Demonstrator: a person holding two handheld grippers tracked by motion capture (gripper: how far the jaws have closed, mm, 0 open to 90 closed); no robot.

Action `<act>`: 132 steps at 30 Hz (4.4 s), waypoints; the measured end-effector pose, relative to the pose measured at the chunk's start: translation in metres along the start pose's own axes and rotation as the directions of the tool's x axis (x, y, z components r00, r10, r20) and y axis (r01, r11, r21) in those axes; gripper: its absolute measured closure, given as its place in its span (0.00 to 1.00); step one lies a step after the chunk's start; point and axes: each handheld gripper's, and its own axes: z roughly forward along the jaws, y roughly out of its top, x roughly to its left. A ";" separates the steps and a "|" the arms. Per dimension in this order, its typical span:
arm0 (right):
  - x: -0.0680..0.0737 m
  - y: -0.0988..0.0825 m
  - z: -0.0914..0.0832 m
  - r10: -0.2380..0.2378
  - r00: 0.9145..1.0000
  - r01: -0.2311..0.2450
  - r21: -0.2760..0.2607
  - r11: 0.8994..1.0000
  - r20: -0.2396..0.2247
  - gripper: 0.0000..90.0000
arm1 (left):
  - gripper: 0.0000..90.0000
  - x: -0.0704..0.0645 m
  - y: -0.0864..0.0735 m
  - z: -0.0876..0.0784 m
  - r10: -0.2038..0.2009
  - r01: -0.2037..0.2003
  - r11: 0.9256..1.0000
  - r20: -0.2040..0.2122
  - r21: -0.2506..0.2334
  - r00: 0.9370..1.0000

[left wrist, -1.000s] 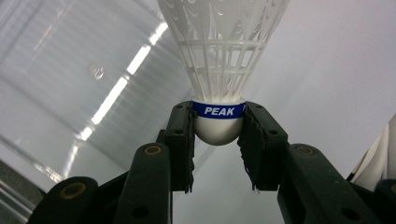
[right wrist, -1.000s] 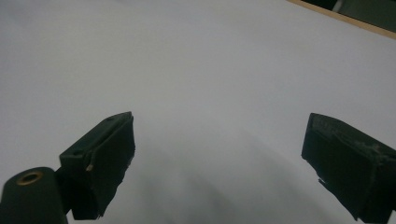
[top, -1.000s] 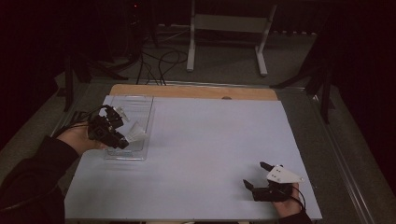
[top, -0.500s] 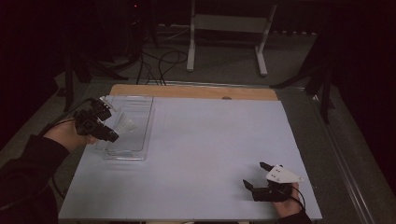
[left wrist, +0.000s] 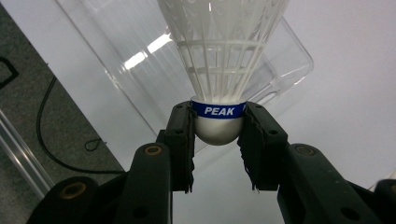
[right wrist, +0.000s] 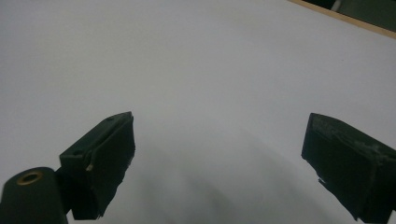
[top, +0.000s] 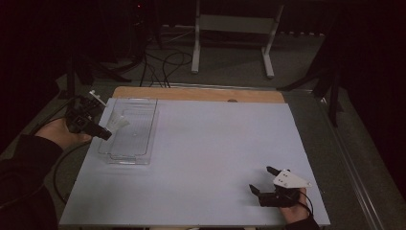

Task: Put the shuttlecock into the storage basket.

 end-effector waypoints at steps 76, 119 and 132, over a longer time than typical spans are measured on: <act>0.000 -0.001 0.000 0.009 1.000 -0.009 0.000 1.000 -0.011 0.11 | 0.73 0.018 -0.009 0.078 0.258 -0.252 0.961 -0.043 0.116 0.965; 0.000 0.000 0.000 0.007 1.000 -0.007 -0.002 1.000 -0.008 0.11 | 0.00 0.002 0.001 0.053 0.154 -0.148 0.987 -0.117 0.063 0.981; 0.000 0.000 -0.001 0.009 1.000 -0.009 -0.004 1.000 -0.005 0.11 | 0.00 -0.016 0.003 0.042 0.139 -0.144 0.989 -0.114 -0.042 0.984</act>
